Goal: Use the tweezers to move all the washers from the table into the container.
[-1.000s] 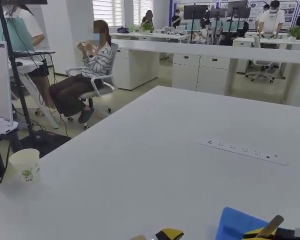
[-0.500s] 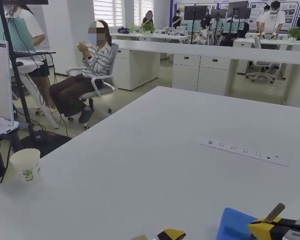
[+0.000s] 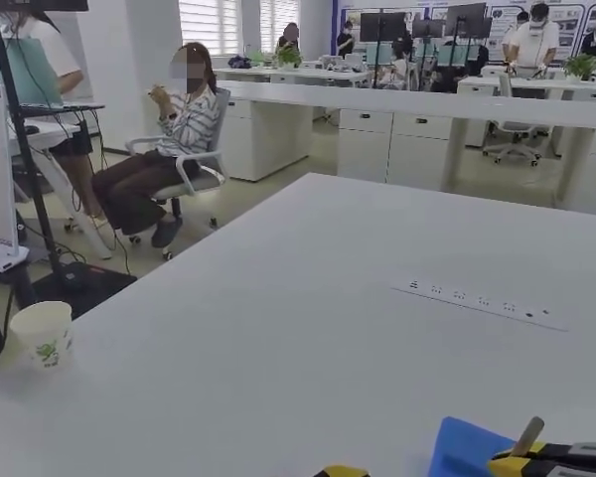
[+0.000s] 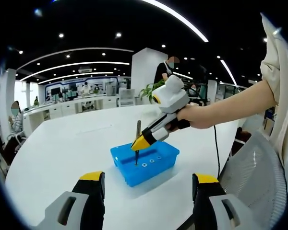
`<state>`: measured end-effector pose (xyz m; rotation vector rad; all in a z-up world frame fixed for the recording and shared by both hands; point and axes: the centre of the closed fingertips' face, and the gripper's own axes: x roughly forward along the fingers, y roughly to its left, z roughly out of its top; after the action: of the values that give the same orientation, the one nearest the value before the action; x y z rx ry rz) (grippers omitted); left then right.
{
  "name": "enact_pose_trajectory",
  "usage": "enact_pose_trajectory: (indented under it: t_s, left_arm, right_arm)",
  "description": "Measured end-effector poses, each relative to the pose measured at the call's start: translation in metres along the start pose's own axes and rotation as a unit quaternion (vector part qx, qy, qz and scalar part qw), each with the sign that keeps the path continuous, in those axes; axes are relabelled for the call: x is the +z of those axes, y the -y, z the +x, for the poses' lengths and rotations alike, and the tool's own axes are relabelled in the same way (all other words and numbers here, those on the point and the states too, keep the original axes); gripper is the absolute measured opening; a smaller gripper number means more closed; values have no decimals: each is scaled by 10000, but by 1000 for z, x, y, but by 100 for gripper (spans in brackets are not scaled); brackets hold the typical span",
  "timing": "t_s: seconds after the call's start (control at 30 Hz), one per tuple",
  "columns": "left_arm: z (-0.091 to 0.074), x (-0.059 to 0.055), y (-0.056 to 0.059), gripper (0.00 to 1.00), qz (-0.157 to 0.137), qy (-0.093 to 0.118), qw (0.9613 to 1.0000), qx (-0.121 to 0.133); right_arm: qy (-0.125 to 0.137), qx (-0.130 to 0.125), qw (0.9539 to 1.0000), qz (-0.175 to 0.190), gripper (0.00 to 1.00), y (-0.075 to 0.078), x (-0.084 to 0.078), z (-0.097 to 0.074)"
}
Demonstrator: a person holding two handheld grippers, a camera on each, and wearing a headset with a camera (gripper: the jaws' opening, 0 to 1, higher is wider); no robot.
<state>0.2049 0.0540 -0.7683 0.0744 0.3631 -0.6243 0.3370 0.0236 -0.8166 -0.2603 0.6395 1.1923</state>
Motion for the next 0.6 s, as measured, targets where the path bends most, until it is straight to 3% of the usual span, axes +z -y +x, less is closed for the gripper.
enact_pose_trajectory:
  t_s: [0.6]
  left_arm:
    - [-1, 4, 2, 73, -479, 136, 9986, -187]
  right_arm:
    - [-163, -29, 9994, -291, 3, -1, -10, 4]
